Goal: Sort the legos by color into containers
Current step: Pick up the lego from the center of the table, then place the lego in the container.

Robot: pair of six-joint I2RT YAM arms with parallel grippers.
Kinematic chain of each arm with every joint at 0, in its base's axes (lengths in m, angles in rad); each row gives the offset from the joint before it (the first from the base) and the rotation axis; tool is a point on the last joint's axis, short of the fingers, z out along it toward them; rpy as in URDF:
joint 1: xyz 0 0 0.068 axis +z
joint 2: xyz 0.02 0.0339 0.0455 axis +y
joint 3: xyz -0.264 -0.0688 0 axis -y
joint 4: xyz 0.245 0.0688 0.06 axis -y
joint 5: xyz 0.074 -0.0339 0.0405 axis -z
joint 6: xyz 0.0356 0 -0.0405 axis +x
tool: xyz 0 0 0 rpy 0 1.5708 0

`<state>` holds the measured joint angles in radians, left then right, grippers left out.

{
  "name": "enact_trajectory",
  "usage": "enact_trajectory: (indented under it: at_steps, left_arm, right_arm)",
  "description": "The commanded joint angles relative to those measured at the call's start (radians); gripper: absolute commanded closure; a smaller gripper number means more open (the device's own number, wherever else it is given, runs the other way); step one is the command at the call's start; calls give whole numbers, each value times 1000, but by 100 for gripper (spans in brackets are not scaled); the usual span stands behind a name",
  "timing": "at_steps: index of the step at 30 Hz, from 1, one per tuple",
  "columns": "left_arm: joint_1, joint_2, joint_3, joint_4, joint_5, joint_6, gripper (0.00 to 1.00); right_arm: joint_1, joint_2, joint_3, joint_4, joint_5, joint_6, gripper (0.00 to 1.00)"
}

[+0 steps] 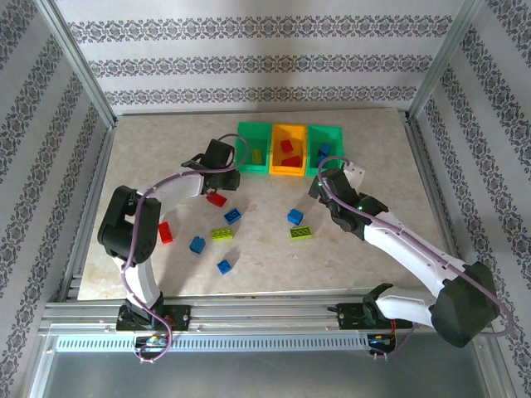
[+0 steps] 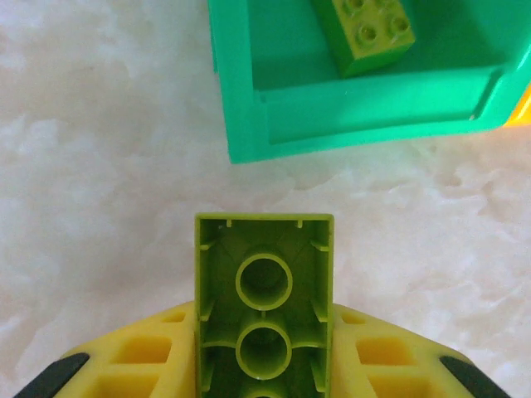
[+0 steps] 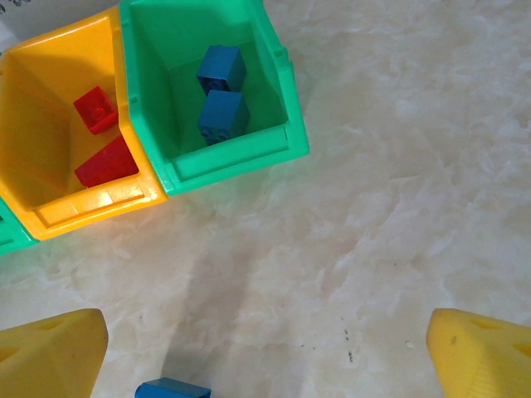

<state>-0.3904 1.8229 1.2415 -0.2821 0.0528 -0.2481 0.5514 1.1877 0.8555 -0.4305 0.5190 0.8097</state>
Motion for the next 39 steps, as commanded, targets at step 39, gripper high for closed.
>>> enact_trajectory:
  at_steps: [39]
  left_arm:
    - [-5, 413, 627, -31, -52, -91, 52]
  right_arm:
    - [30, 160, 124, -173, -31, 13, 2]
